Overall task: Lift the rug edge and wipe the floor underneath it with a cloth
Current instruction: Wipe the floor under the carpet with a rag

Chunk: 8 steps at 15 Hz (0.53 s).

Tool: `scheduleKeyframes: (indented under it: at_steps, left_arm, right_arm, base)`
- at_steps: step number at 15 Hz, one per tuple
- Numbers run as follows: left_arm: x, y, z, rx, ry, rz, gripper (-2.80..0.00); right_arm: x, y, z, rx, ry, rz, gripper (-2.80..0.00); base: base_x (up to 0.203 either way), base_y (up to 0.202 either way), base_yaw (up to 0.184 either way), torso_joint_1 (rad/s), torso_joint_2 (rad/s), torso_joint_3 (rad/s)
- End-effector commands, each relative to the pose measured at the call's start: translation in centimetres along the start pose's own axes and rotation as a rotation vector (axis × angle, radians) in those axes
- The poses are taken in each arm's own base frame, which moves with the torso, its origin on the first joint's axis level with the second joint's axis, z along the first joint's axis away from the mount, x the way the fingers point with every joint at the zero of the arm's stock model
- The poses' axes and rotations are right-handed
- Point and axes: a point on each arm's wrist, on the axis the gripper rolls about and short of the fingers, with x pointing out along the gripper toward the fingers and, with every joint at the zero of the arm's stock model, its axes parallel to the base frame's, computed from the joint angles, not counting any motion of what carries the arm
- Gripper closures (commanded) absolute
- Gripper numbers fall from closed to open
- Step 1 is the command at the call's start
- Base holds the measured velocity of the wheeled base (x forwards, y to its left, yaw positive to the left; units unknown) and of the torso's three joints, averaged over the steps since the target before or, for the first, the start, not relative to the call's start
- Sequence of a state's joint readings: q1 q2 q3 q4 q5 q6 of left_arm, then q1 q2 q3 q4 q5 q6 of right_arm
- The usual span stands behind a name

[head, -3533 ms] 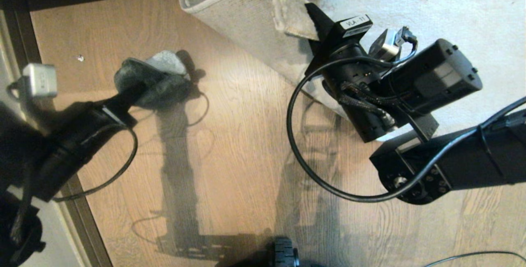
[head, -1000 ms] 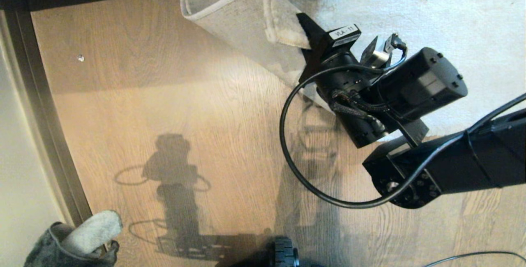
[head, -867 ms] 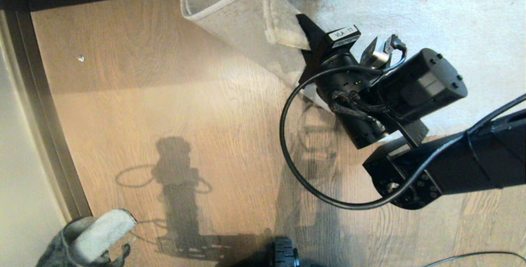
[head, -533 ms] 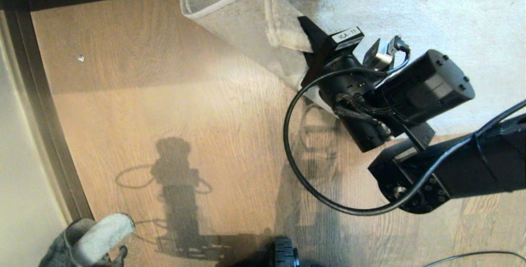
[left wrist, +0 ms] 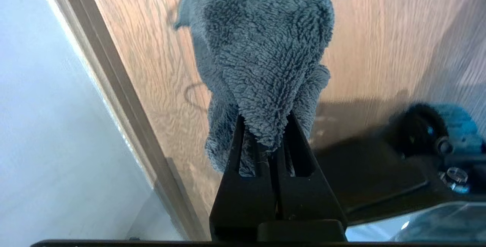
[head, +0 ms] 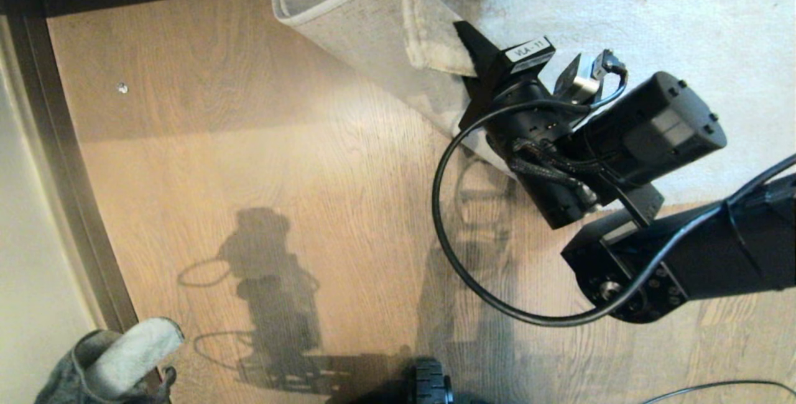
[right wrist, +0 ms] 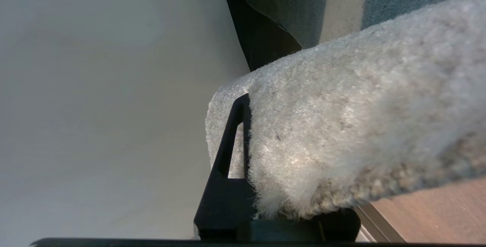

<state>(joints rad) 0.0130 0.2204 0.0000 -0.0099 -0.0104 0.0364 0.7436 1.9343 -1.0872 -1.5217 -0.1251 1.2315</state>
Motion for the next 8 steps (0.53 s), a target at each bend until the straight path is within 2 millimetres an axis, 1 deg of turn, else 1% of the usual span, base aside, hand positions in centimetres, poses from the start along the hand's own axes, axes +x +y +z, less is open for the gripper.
scheduleKeyframes:
  at_steps: [1,3,8]
  left_arm:
    - [-0.76,-0.01,-0.25,-0.001,-0.101,0.0,0.0]
    - [-1.55,-0.01,-0.63,-0.001,-0.209,-0.004,0.0]
    - [-1.62,-0.01,-0.69,-0.02,-0.218,-0.008,0.0]
  right_arm:
    - [-0.03,0.34,0.12,0.01,-0.015,0.038,0.0]
    - [-0.03,0.34,0.12,0.009,-0.016,0.038,0.0]
    - [-0.24,0.18,0.09,0.004,-0.015,0.027,0.0]
  base:
    - [0.0,0.0,0.0,0.0,0.0,0.0]
    - [0.0,0.0,0.0,0.0,0.0,0.0]
    - [0.0,0.0,0.0,0.0,0.0,0.0]
